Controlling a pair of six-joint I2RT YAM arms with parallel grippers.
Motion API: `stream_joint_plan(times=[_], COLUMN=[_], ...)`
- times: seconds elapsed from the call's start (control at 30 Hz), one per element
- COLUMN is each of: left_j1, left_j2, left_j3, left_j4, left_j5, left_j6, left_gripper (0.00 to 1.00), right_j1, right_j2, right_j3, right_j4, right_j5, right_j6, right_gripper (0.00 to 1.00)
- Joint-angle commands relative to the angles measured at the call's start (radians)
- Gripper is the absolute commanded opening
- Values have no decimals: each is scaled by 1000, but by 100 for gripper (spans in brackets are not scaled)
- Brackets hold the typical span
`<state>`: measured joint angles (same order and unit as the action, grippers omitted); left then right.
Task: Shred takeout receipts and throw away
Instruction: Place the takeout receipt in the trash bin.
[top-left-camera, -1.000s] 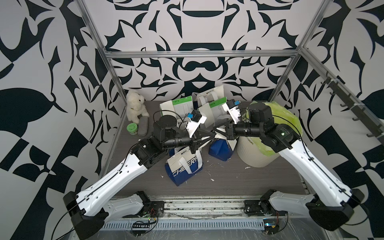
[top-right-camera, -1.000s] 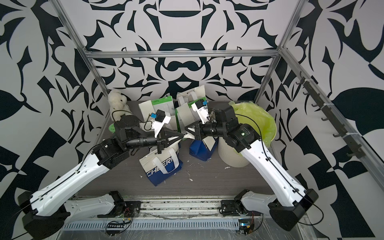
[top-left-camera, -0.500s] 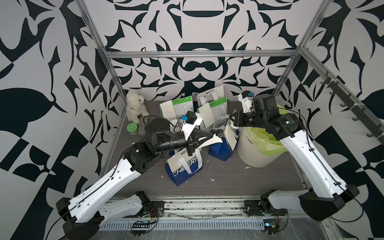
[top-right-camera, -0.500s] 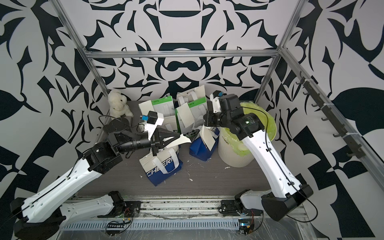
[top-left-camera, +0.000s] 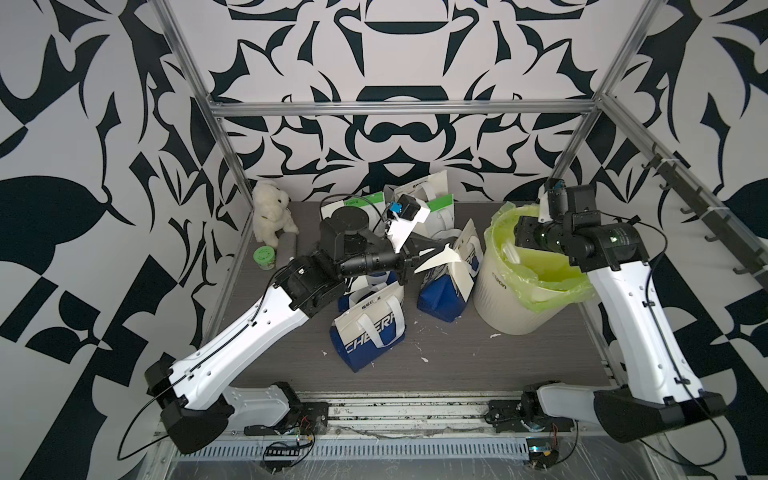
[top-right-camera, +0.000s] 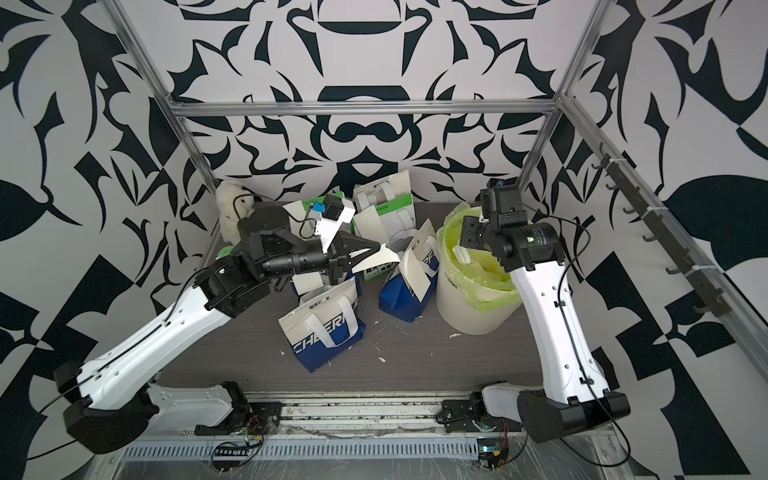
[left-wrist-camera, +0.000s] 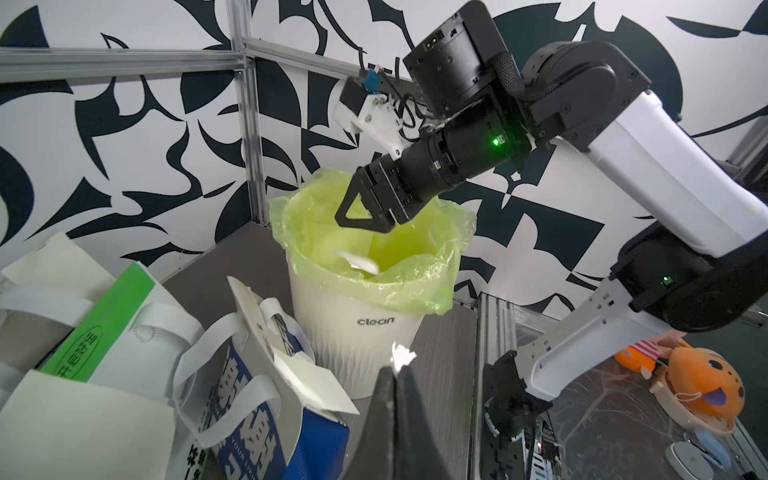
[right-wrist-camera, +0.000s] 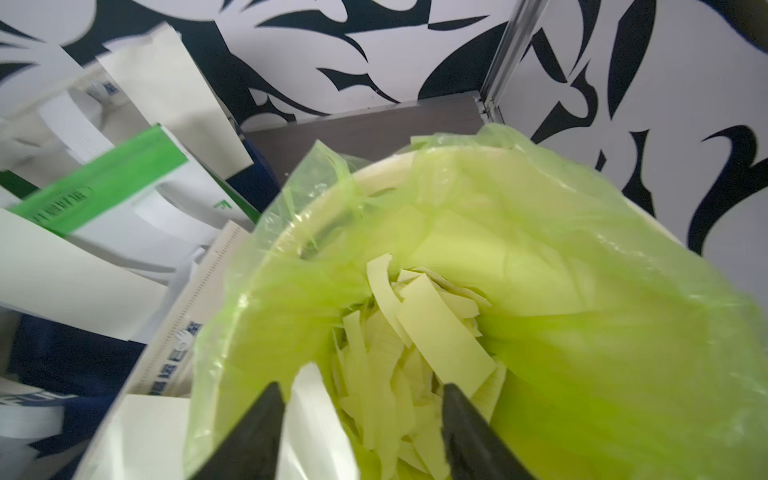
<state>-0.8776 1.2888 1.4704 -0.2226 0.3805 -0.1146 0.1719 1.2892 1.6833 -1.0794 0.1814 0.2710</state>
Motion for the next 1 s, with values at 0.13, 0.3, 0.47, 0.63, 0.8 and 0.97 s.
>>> stream_joint_plan(times=[0.13,0.3,0.47,0.63,0.8,0.97], left_j1=[-22,-57,-92,-137,-171,-193], left_j2=[182,359,595,884,1044,1045], left_j3=[176,344,619,1014,1173,1111], left_j4=[-14,-19,-70,-207,-223,-204], left_j5=[11,4,-42,-148,-225,-234], left_j6=[4,3,-7,-9,-13,28], left_gripper=[0,0,0,0,8,66], right_j1=[-23,-26,-27,-27,-28,-28], right_j2=[-4,-64,-205,-341,-384,-395], right_j3=[74,131,136,93,83,73], right_j4=[-94,-90,9,103,105,92], right_j5=[56,137,238,259,252,224], right_j6=[-9,21,47,47,38,31], right_gripper=[79,79,79,77,76,77])
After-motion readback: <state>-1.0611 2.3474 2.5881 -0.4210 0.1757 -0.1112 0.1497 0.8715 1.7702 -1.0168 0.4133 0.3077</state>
